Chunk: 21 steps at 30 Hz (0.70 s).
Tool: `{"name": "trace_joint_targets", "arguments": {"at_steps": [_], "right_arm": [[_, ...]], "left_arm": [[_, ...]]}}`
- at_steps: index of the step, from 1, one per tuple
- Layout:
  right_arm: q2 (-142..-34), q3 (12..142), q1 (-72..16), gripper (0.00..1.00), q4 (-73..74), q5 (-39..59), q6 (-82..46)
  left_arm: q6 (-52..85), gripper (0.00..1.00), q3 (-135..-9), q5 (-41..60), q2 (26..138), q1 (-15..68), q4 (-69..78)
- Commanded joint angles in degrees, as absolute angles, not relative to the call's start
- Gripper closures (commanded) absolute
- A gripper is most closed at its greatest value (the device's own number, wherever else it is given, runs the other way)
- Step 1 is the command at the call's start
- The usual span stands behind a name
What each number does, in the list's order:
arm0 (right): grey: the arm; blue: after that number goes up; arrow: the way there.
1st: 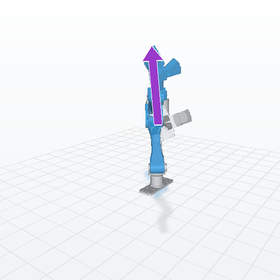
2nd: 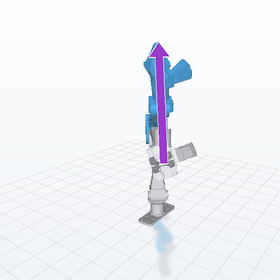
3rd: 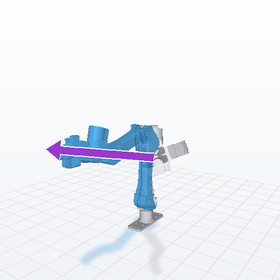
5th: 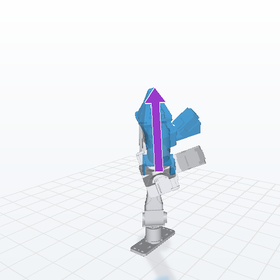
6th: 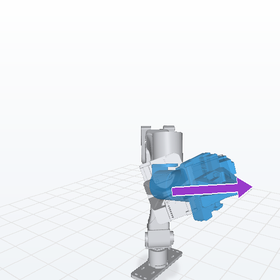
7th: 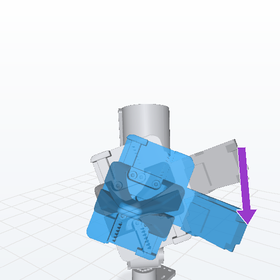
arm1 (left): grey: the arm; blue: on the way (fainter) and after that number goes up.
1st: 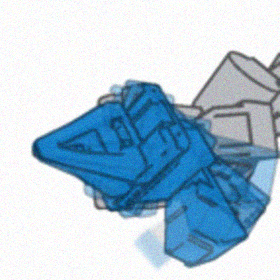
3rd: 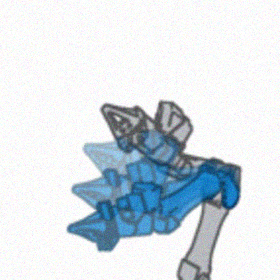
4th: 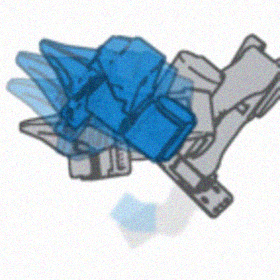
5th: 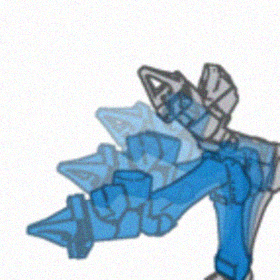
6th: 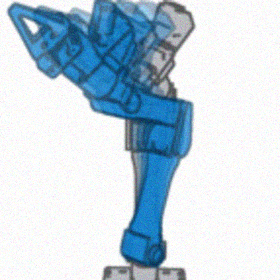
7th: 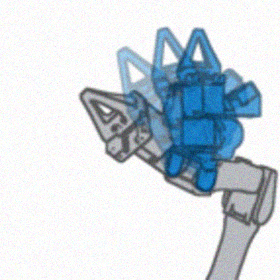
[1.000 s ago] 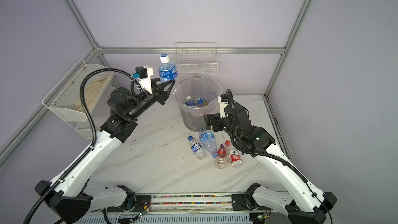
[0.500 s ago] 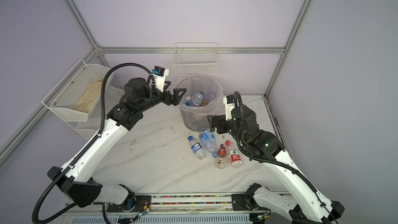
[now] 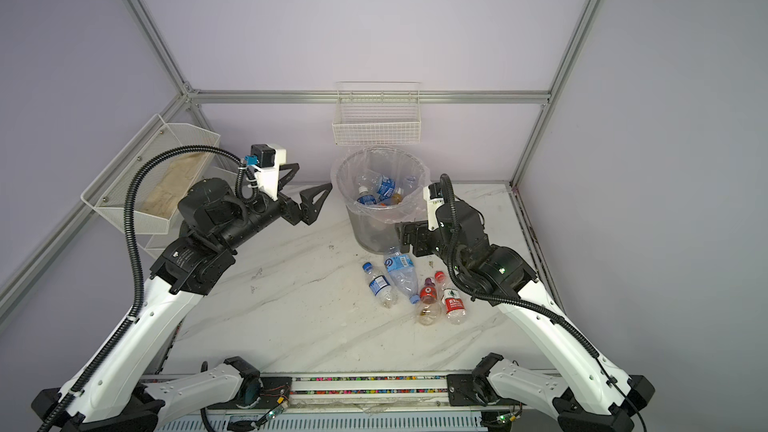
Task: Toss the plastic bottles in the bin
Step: 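Open the left gripper to drop the water bottle into the wastebasket, then withdraw the left gripper from the wastebasket toward the robot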
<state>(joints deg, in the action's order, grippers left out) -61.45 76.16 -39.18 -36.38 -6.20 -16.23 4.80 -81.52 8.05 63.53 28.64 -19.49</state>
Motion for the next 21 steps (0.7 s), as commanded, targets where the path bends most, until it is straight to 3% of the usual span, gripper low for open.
{"name": "trace_joint_targets", "arguments": {"at_steps": [1,9,21], "right_arm": [[-61.91,77.63,-39.29,0.03,-36.64,-5.66,-16.52],[-65.35,79.06,-39.29,0.03,-40.12,-7.12,-16.09],[-67.05,77.06,-39.29,0.03,-40.02,-1.75,-14.91]], "left_arm": [[3.13,0.0,-77.51,8.06,60.26,28.83,-19.36],[3.42,0.0,-66.49,9.68,53.88,28.78,-19.26],[3.46,0.0,-57.08,9.67,48.77,28.83,-23.37]]}}
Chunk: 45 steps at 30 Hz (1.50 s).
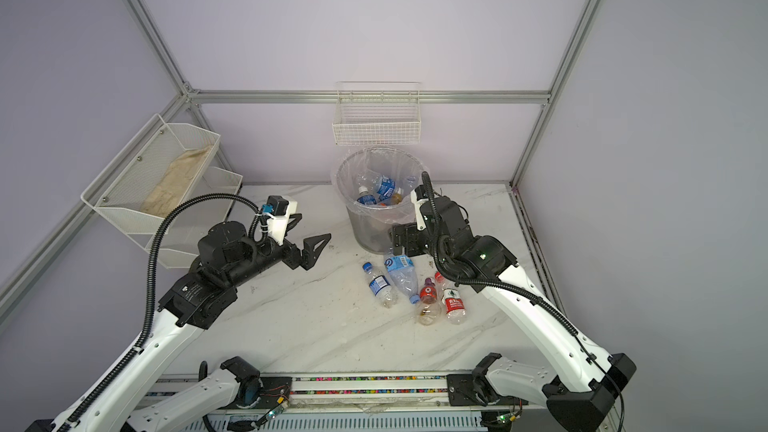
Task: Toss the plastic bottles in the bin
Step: 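Withdraw the left gripper from the wastebasket toward the robot, then lower the right gripper onto the small blue-capped water bottle and close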
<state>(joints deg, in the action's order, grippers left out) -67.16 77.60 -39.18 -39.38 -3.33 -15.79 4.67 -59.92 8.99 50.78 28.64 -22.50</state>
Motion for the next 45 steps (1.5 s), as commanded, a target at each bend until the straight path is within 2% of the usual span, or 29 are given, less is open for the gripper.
{"name": "trace_joint_targets", "arguments": {"at_steps": [1,23,34,45], "right_arm": [[-67.26,76.92,-39.29,0.03,-40.05,-1.39,-14.78],[-71.08,70.51,-40.92,0.11,-39.77,1.89,-14.63],[-76.97,66.01,-49.27,0.11,-36.25,-1.65,-18.74],[-84.72,64.73,-51.41,0.14,-33.4,-5.09,-21.35]], "left_arm": [[3.51,0.0,-56.28,9.48,48.21,28.81,-23.53],[6.06,0.0,-38.15,5.37,37.35,28.74,-27.28],[5.98,0.0,-37.0,4.65,35.43,28.81,-27.95],[5.88,0.0,-36.73,4.24,34.29,28.77,-28.47]]}}
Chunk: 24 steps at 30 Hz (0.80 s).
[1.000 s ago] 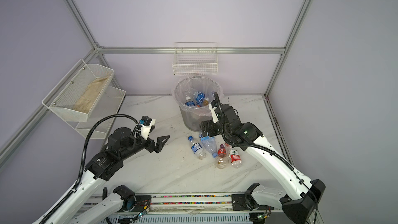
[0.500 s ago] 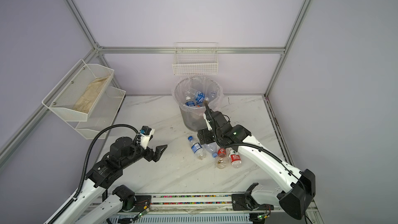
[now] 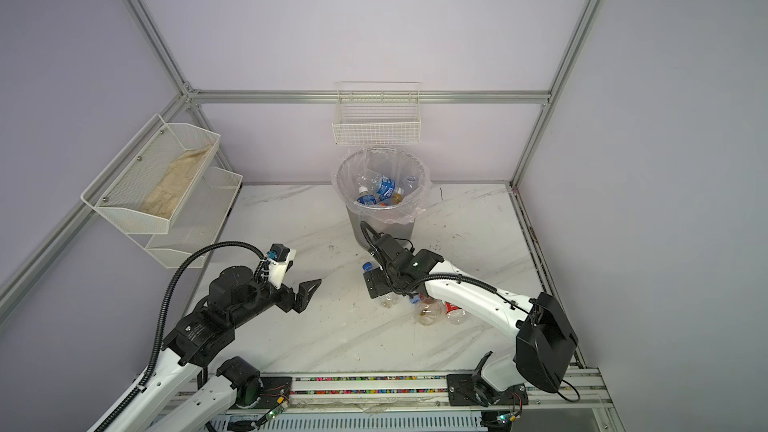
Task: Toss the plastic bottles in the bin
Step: 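Lower the right gripper onto the small blue-capped water bottle and close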
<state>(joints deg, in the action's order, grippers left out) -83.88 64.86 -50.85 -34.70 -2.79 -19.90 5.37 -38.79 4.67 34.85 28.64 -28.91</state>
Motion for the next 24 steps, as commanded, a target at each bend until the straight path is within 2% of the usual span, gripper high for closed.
{"name": "trace_joint_targets", "arguments": {"at_steps": [1,10,24], "right_arm": [[-85.54,65.01,-51.56,0.15,-33.4,-5.61,-21.52],[-92.59,66.14,-52.73,0.21,-32.53,-6.71,-21.44],[-102.68,70.46,-53.35,0.22,-32.3,-11.51,-20.5]], "left_arm": [[5.85,0.0,-36.82,4.46,34.42,28.8,-28.41],[5.97,0.0,-36.74,4.8,34.44,28.75,-28.61],[5.93,0.0,-36.65,5.19,34.47,28.78,-28.72]]}}
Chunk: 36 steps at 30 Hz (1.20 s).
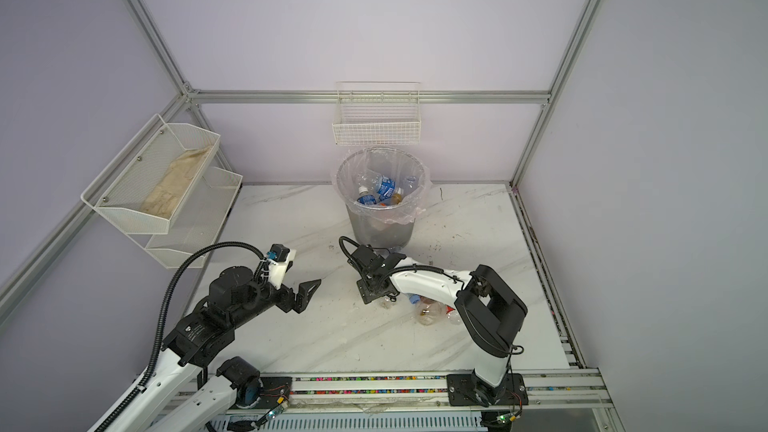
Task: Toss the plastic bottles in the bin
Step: 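Lower the right gripper onto the small blue-capped water bottle and close, then lift the blue-capped bottle with the right gripper over the wastebasket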
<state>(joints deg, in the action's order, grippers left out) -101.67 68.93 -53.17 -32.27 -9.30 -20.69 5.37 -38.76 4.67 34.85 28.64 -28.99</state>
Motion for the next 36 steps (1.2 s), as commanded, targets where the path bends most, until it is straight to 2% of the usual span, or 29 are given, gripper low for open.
{"name": "trace_joint_targets", "arguments": {"at_steps": [1,10,17,20,23,36], "right_arm": [[-103.3,70.7,-53.37,0.22,-32.18,-11.38,-20.45],[-107.77,72.05,-53.43,0.24,-30.63,-10.13,-19.46],[-107.79,72.8,-53.66,0.44,-31.02,-9.93,-19.39],[-106.04,72.9,-54.59,0.53,-30.96,-9.93,-19.33],[-102.93,73.12,-56.77,0.58,-30.01,-10.48,-18.99],[-88.86,81.93,-61.84,0.64,-30.5,-16.94,-15.56]], "left_arm": [[5.98,0.0,-36.65,5.16,34.48,28.79,-28.69],[5.97,0.0,-36.65,5.36,34.8,28.81,-28.71],[5.98,0.0,-36.56,5.54,34.71,28.77,-28.67],[5.98,0.0,-36.56,5.66,34.69,28.8,-28.75],[5.98,0.0,-36.56,5.69,34.7,28.79,-28.68],[6.15,0.0,-36.56,5.78,34.39,28.79,-28.75]]}}
